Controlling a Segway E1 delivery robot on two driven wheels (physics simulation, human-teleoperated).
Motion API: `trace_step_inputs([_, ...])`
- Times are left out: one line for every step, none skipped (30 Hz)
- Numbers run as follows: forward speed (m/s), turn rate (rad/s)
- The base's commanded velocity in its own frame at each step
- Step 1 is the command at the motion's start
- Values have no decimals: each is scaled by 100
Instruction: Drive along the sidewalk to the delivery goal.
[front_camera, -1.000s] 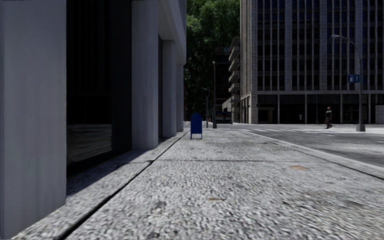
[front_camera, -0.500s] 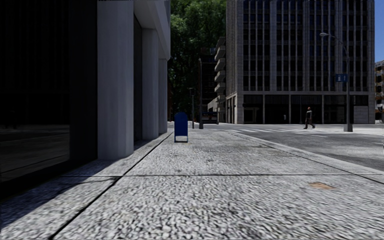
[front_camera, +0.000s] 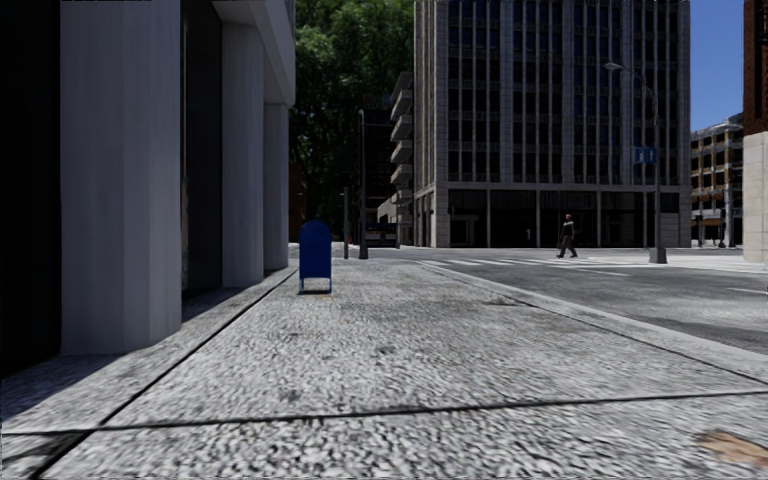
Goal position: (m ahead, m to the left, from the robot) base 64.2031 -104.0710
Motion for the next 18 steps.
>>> trace_step_inputs([200,0])
trace_step_inputs([200,0])
trace_step_inputs([200,0])
trace_step_inputs([200,0])
trace_step_inputs([200,0])
trace_step_inputs([200,0])
trace_step_inputs([200,0])
trace_step_inputs([200,0])
trace_step_inputs([200,0])
trace_step_inputs([200,0])
trace_step_inputs([200,0])
trace_step_inputs([200,0])
trace_step_inputs([200,0])
trace_step_inputs([200,0])
trace_step_inputs([200,0])
trace_step_inputs([200,0])
trace_step_inputs([200,0])
trace_step_inputs([200,0])
